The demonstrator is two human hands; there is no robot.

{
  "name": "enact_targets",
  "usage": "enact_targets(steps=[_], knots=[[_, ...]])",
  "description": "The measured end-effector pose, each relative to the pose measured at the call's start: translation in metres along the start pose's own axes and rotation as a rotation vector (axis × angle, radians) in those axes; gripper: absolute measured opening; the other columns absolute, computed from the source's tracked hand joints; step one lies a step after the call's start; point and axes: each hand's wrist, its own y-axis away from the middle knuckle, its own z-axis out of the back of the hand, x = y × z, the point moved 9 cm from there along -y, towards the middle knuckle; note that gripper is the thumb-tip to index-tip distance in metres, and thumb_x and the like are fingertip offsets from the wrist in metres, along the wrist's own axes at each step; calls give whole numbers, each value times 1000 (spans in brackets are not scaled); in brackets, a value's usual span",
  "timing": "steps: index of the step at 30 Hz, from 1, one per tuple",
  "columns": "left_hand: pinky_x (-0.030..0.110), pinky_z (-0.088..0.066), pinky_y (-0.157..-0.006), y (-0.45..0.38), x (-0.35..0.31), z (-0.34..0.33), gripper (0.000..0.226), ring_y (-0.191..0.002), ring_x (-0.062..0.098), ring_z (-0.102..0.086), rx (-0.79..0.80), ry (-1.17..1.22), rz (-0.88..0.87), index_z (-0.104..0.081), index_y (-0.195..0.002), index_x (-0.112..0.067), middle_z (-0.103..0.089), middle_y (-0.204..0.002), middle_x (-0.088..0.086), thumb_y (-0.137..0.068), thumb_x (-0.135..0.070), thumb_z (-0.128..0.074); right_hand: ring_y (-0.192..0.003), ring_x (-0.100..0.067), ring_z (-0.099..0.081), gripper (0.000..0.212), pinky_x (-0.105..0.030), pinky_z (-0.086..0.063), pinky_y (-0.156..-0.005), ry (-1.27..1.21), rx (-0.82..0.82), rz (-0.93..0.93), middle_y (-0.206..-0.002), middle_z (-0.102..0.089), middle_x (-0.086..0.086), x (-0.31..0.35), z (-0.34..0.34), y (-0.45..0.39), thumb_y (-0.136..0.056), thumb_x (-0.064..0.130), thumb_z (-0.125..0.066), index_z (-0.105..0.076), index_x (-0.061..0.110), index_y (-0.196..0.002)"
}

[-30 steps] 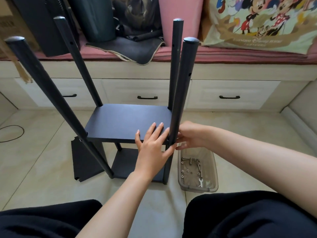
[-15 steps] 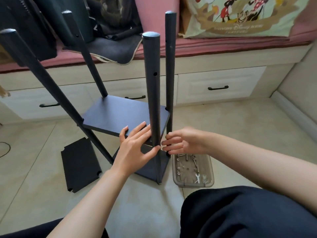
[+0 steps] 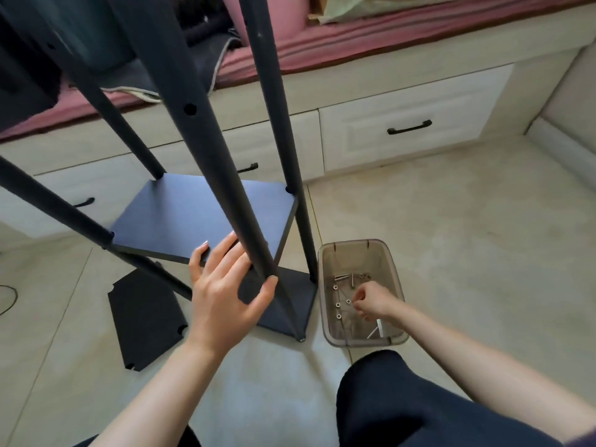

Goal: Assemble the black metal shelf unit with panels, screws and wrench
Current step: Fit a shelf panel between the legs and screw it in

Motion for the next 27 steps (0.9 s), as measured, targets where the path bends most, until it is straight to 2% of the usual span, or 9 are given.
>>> enact_targets(steps=[2,3,9,15,23,27], knots=[[54,-25,-115,-1,0,-1,39,-134,22,-54,-11,8,-8,-72,-120,-15,-55,-137,-13,-91,-38,-60,-100,-27,-64,20,-36,-52,-89,150,-14,20,-110,-68,-14,0,-6,-17,-94,8,-56,-65,2,-111],[55,-26,-114,-1,0,-1,39,-134,20,-53,-18,11,-15,-71,-121,-15,-54,-137,-14,-91,-38,-60,-107,-28,-63,23,-34,-51,-91,202,-17,30,-115,-67,-14,1,-10,-25,-93,6,-55,-64,3,-114],[59,-29,-112,-1,2,-3,41,-138,7,-45,-59,3,-17,-68,-124,-14,-58,-136,-7,-90,-35,-62,-117,-34,-57,35,-39,-47,-99,378,-37,72,-128,-58,-18,-9,-28,-67,-93,1,-50,-54,6,-127],[62,-31,-108,-1,1,-4,39,-135,10,-48,-75,-11,-20,-65,-124,-16,-62,-135,0,-89,-32,-61,-116,-38,-56,31,-39,-47,-94,452,-106,89,-125,-57,-21,-13,-32,-80,-93,0,-40,-54,4,-121],[63,-31,-107,0,3,-4,40,-136,6,-46,-80,-13,-14,-65,-125,-16,-61,-136,-1,-89,-33,-61,-112,-37,-57,24,-37,-47,-90,534,-106,145,-122,-55,-19,-10,-33,-79,-94,3,-47,-52,5,-117],[59,-32,-108,1,4,-3,40,-136,9,-47,-76,7,-29,-66,-126,-17,-58,-139,-5,-91,-36,-61,-109,-37,-58,23,-37,-48,-89,480,-114,140,-120,-57,-20,-9,-30,-74,-94,3,-45,-52,4,-116]])
